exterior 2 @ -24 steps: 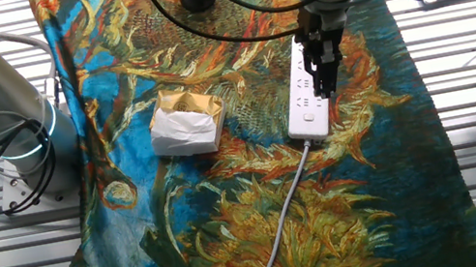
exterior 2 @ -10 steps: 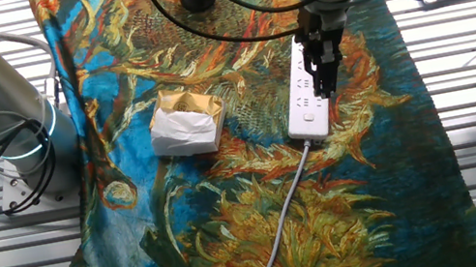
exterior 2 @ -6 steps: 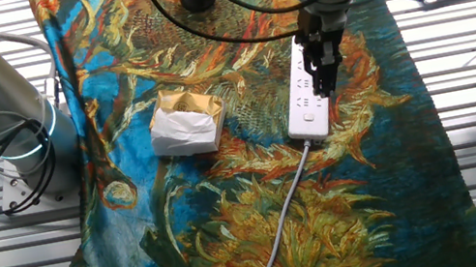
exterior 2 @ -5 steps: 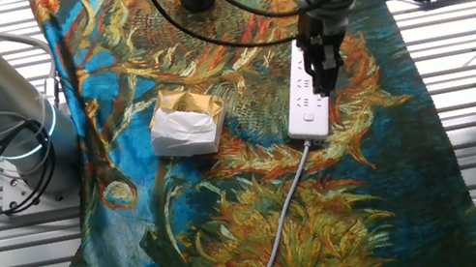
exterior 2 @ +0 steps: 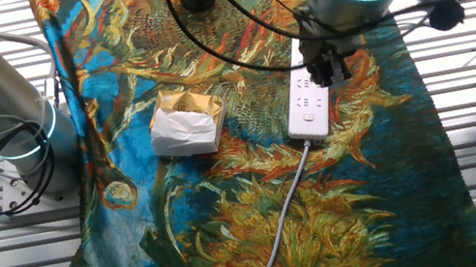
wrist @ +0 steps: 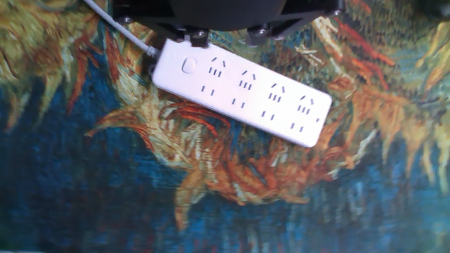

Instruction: Turn on the power strip by pressing the button

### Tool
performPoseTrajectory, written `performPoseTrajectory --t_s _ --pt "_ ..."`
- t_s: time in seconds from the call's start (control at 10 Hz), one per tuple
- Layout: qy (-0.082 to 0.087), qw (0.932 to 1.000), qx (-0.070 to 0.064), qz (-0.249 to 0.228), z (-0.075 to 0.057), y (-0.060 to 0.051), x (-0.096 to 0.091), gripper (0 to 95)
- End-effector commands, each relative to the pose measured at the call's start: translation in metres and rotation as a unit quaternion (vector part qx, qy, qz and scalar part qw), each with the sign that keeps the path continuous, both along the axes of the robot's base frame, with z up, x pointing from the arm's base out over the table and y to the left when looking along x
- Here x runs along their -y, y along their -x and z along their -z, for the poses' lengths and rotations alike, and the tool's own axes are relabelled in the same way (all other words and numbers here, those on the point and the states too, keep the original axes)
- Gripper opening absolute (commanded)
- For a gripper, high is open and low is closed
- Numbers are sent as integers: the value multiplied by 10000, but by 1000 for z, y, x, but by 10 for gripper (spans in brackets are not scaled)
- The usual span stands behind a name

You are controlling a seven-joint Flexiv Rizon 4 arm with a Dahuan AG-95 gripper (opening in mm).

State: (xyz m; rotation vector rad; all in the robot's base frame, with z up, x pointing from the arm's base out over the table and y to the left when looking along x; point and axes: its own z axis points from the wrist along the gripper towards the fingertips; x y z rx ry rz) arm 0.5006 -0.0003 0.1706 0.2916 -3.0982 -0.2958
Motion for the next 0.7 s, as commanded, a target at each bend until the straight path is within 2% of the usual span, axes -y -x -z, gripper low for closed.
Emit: performPoseTrajectory --t_s 0.1,0.5,0.7 --pt "2 10000 -11 2 0 1 -1 0" --pt "18 10000 -35 10 0 1 0 0" --pt "18 10000 -62 -16 5 -10 0 0"
